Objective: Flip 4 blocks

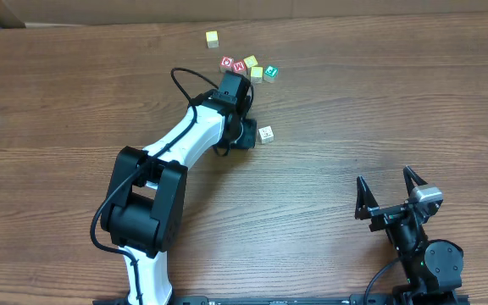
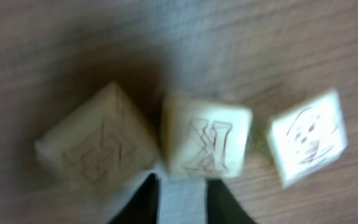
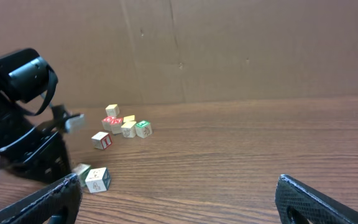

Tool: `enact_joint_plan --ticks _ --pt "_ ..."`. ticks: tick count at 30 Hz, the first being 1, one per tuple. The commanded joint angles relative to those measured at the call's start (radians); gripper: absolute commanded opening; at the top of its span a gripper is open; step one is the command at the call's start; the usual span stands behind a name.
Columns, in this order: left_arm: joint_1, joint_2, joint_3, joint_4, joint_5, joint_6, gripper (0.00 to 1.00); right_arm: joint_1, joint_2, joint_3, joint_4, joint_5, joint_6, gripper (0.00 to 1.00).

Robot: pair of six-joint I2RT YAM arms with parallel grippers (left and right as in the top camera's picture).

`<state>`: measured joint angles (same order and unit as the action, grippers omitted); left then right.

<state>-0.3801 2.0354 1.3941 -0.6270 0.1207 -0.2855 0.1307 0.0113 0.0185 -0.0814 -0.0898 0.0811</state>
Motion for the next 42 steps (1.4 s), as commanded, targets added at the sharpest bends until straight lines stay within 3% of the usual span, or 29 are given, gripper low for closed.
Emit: enact_joint_plan --ticks 1,8,11,14,17,18,21,27,32,37,42 --pt "-0.003 0.005 0.002 0.103 0.018 -0.01 0.24 -0.005 -0.004 -0.01 0.005 0.002 -0.003 1.0" --pt "0.001 0.005 0.002 0.415 -0.008 -0.011 0.36 -0.005 -0.004 -0.01 0.005 0.002 -0.003 1.0" --pt "0.001 0.005 0.025 0.438 0.005 -0.029 0.35 -0.005 -0.004 -0.01 0.005 0.002 -0.003 1.0" --pt "-0.002 0.005 0.097 0.333 0.039 -0.045 0.24 -0.005 -0.004 -0.01 0.005 0.002 -0.003 1.0" --pt "-0.013 0.005 0.178 0.177 0.037 -0.044 0.04 -0.005 -0.004 -0.01 0.005 0.002 -0.003 1.0" --pt "-0.021 0.005 0.225 0.063 0.039 -0.044 0.04 -0.005 -0.004 -0.01 0.005 0.002 -0.003 1.0" --pt "-0.04 0.005 0.255 -0.076 0.069 -0.043 0.04 -0.005 -0.004 -0.01 0.005 0.002 -0.003 1.0" --pt "-0.096 0.006 0.188 -0.191 0.071 -0.045 0.04 -0.005 -0.004 -0.01 0.005 0.002 -0.003 1.0" --pt "-0.135 0.006 0.045 -0.1 -0.034 -0.097 0.04 -0.005 -0.004 -0.01 0.005 0.002 -0.003 1.0" --pt "-0.133 0.006 -0.041 0.095 -0.108 -0.097 0.04 -0.005 -0.004 -0.01 0.005 0.002 -0.003 1.0" --pt "-0.128 0.007 -0.062 0.256 -0.337 -0.095 0.04 -0.005 -0.004 -0.01 0.005 0.002 -0.003 1.0"
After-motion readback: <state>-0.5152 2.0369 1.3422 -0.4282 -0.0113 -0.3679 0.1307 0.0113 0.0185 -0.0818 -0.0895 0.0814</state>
